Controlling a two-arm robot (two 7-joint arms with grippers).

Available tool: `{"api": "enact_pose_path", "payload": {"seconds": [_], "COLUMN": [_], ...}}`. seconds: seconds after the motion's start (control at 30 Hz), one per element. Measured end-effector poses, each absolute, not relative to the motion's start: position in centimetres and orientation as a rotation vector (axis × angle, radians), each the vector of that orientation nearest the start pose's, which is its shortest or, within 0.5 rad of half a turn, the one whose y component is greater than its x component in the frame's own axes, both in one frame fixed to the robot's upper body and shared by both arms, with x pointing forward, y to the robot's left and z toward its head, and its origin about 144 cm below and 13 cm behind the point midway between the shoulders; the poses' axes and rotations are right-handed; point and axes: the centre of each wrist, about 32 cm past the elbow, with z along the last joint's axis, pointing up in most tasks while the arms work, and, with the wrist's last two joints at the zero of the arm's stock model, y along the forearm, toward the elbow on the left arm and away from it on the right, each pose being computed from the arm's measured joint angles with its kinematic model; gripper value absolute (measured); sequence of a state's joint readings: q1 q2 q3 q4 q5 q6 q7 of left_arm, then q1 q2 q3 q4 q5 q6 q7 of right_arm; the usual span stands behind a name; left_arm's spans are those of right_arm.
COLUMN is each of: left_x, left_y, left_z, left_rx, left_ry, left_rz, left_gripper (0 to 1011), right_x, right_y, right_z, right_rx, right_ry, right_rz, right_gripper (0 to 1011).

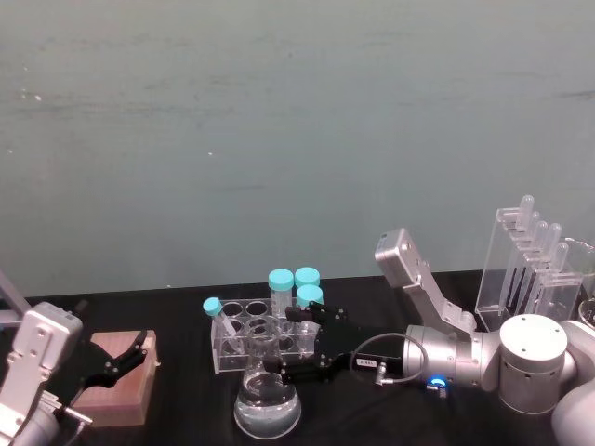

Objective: Place the experimental apparatus aside using one hand.

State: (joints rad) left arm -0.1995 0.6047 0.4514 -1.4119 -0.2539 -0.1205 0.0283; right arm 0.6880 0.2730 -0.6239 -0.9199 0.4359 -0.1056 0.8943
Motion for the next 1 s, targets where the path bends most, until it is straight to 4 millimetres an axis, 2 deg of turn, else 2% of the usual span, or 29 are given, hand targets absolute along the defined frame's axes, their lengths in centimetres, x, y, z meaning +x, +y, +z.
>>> {"api": "enact_pose_path", "payload": {"seconds": [1.0], "left_x": [48.9], "left_y": [31.0], "left_z": [114.0], "left_rx": [0.304], "left_ry": [-0.285], "left_rz": [1.248], "left_gripper": [1000], "right_x": [62.7], "right_y": [-20.2], "right_z": [117.7], "right_rx": [-0.128], "right_ry": [-0.011], "right_rz": [-0.371], "right_gripper": [1000]}}
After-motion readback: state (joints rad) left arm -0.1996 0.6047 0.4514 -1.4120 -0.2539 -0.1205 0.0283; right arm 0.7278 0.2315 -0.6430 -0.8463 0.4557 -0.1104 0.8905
